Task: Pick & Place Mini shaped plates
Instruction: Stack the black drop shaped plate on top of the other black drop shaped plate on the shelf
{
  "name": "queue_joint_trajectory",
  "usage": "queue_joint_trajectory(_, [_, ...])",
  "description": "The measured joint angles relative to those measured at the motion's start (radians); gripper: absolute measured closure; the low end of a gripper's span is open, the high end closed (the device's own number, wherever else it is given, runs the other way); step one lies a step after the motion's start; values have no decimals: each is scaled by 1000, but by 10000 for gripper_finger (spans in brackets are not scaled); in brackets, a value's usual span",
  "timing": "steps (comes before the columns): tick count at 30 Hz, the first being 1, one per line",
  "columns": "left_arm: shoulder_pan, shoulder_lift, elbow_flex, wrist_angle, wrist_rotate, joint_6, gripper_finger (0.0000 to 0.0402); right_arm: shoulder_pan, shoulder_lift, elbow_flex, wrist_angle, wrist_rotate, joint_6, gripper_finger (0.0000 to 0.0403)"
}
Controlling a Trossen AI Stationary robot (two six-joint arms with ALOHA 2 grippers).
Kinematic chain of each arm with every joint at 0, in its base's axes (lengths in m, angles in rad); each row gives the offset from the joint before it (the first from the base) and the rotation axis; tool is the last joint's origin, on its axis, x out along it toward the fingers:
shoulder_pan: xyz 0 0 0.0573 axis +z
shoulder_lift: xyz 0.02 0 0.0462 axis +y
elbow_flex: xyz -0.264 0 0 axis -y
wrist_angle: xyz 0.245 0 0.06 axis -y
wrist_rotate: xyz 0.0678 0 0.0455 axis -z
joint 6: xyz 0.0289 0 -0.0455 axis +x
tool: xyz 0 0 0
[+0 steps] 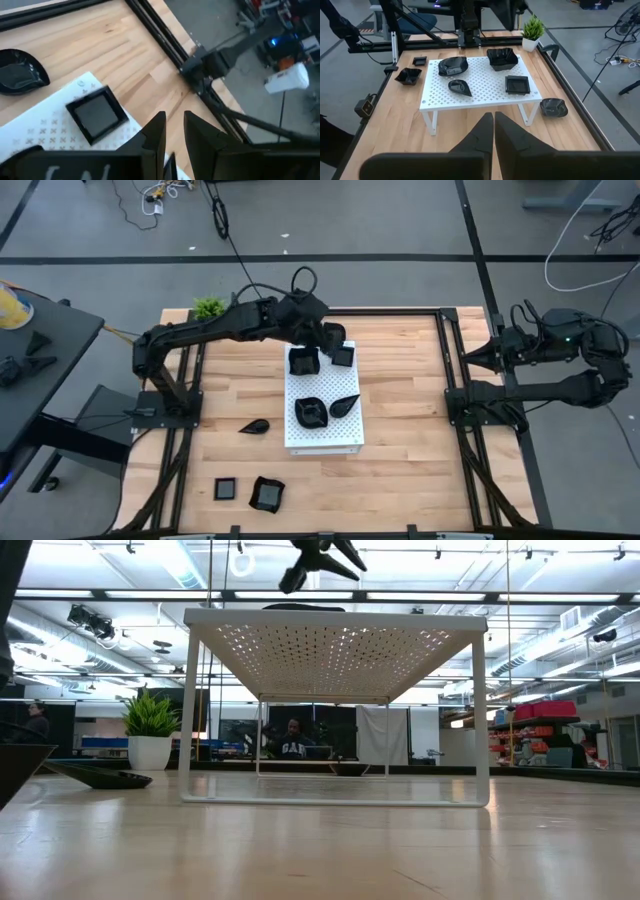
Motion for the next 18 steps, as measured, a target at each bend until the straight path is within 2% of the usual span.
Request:
queue_joint_trajectory(7, [-33, -35, -13, -18, -6, 79, 328, 0, 0, 0, 0, 0, 0, 381])
queue_joint_trajectory(12, [-51, -130, -200, 106, -5, 33, 328, 0, 0, 0, 0, 0, 0, 381])
queue_joint_trajectory(18, [-64, -298, -384, 66, -26, 112, 328, 0, 0, 0, 0, 0, 0, 381])
